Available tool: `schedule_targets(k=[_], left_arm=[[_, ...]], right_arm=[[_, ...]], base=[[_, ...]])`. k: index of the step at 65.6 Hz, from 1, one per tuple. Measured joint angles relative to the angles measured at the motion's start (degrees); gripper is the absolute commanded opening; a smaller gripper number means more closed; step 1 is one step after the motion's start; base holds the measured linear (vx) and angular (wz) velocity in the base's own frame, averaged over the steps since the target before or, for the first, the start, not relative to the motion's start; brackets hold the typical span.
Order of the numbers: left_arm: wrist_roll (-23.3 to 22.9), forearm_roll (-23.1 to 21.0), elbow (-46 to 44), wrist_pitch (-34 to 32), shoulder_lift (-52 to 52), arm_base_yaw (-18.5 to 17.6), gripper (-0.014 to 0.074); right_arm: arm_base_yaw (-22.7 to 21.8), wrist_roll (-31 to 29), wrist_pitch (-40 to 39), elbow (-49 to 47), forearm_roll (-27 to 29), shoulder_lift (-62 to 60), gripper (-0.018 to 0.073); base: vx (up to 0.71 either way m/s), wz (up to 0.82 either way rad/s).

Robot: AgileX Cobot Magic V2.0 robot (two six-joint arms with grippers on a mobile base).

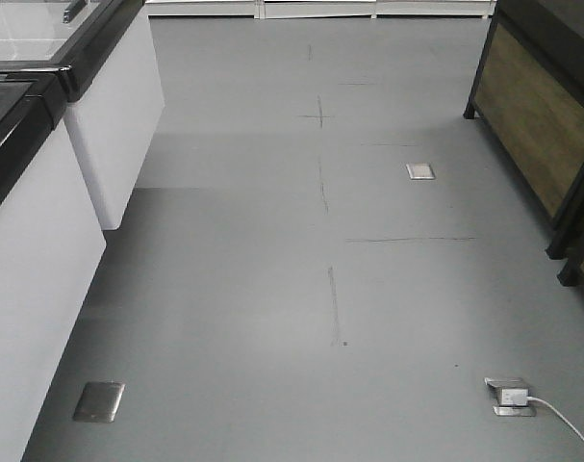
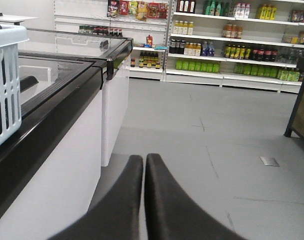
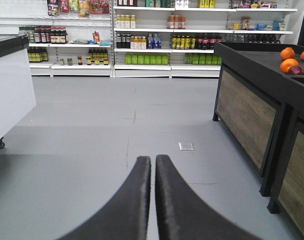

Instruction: Left arm holds basket, right arm returns cookies

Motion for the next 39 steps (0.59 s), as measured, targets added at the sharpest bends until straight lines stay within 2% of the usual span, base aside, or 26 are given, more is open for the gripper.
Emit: schedule_targets(k=[29, 39], left_arm=[[0.0, 0.0, 0.0, 0.0, 0.0, 0.0, -0.0006], [0.0, 0.0, 0.0, -2.1, 0.0, 0.0, -0.0006]], right_arm=[[0.0, 0.0, 0.0, 0.0, 0.0, 0.0, -0.0006], [0.0, 0.0, 0.0, 0.0, 0.0, 0.0, -0.0006]], base=[[0.00, 0.00], [0.00, 0.00]])
